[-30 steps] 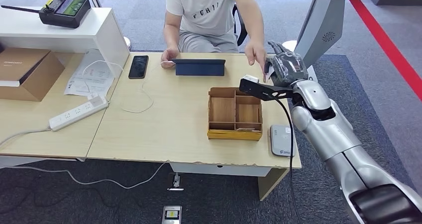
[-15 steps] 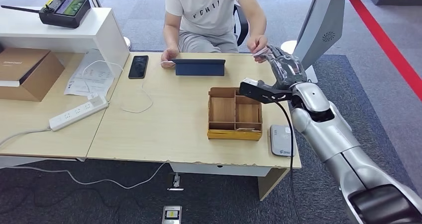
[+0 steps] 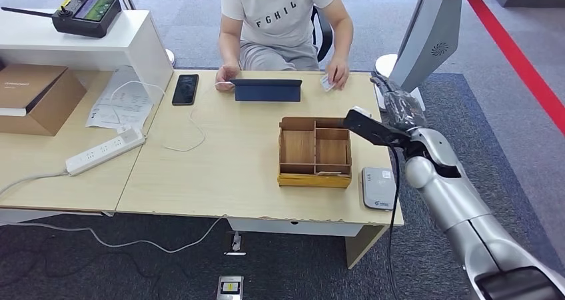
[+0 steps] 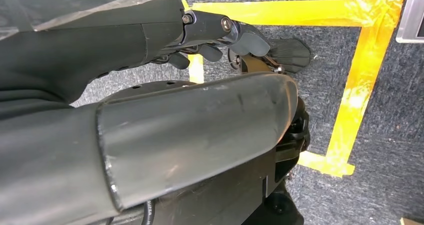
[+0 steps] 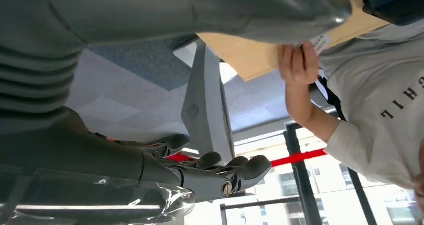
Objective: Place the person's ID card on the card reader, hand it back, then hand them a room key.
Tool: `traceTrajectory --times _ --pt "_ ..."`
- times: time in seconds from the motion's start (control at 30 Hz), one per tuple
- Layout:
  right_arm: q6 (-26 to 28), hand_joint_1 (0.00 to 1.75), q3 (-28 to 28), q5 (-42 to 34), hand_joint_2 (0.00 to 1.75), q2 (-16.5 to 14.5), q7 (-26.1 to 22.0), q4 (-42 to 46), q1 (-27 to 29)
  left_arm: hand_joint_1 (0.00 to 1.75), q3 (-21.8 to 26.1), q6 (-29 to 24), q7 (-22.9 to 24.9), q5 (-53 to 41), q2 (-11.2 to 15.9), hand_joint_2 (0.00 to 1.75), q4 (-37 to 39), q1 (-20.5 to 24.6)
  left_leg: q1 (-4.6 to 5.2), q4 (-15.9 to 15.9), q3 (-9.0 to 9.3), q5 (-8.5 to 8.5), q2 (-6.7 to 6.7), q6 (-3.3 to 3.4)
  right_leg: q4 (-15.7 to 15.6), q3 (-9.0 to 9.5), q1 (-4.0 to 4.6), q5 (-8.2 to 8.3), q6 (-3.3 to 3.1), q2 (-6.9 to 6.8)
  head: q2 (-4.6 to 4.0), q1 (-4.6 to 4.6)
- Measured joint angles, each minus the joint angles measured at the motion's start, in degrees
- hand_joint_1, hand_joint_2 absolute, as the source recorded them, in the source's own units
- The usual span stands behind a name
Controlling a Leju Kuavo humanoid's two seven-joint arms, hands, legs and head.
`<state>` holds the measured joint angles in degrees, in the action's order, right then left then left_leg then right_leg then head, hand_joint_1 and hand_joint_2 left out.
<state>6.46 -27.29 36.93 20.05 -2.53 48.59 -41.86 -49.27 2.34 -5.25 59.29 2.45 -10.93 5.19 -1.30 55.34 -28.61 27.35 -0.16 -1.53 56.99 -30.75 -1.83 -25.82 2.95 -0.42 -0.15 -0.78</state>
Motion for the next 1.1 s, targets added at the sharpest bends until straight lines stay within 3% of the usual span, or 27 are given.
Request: traceTrajectory --times 0.4,0.57,0.8,1.1 --pt "-2.5 0.0 17.6 -22.2 0.0 7.2 -7.9 -5.3 9.9 0.0 -0.8 0.1 0.4 0.2 0.0 0.0 0.0 -0.1 0.01 0.0 -0.04 0.05 0.0 0.03 0.0 -0.04 -0.01 0.0 0.0 0.0 0.0 0.01" --pt "-3.2 0.0 24.4 -27.1 0.0 8.3 -10.3 -8.8 14.8 0.0 -0.9 0.2 0.2 0.3 -0.2 0.0 0.0 -0.1 0.01 0.0 -0.06 0.07 0.01 0.04 0.0 -0.07 -0.01 -0.02 0.02 0.01 0.0 0.01" --pt "-7.8 0.0 31.2 -32.2 0.0 7.4 -11.5 -15.9 20.9 0.0 -1.0 -0.3 0.0 1.2 -0.8 0.0 0.0 0.0 0.0 0.0 -0.07 0.07 0.02 0.04 0.0 -0.07 0.0 -0.04 0.02 0.01 0.0 -0.01" --pt "-8.2 0.0 35.7 -36.0 0.0 1.6 -11.2 -25.3 28.8 0.0 -1.0 -1.0 0.1 1.9 -1.2 0.0 0.0 0.0 -0.02 -0.1 -0.06 0.07 0.01 0.03 0.0 -0.07 0.03 -0.09 -0.01 0.01 0.0 0.0"
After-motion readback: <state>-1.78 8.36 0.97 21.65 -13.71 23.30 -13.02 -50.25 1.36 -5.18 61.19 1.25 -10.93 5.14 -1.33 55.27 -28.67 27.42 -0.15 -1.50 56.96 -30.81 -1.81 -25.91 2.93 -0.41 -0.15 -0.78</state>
